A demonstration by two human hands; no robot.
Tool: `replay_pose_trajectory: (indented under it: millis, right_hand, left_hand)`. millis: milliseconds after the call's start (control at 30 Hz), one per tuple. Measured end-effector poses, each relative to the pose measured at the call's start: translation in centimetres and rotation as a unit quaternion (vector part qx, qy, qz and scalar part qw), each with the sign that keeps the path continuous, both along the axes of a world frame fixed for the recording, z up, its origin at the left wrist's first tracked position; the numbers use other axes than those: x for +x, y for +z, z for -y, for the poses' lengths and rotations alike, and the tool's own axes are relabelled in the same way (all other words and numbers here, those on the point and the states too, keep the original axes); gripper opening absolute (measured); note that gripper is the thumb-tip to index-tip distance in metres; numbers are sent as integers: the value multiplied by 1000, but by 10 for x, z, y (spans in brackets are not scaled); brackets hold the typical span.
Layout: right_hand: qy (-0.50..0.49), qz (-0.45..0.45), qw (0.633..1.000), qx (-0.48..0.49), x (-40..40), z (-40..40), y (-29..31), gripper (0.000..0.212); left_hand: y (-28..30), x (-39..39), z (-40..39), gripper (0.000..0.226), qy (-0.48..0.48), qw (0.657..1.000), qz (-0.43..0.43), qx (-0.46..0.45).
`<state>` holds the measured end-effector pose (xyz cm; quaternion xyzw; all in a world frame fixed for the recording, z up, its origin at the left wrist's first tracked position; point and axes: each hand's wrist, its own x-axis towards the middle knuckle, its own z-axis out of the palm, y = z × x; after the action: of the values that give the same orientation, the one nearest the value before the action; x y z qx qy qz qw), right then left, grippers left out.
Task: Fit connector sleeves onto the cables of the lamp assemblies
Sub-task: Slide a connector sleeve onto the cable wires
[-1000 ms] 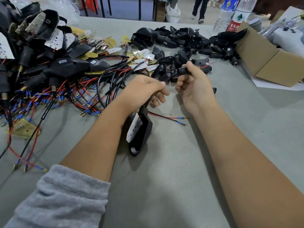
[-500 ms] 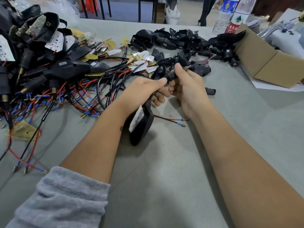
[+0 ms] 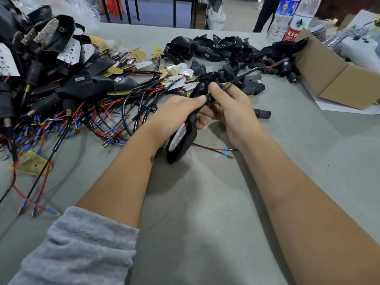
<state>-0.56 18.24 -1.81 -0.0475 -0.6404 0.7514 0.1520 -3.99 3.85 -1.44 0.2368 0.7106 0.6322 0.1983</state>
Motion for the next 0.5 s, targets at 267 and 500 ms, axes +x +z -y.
replay_pose_trajectory:
  millis: [267,500]
  right_hand:
    - [-80,-14,986,-144,-4,-9,1,7]
    - [-120,-31,958,-258,-8,-16,2,7]
  left_hand:
    - [-3,-5,-1,15,70,997,7,27]
    - [-6,-8,-1,11,114,992,-31,44]
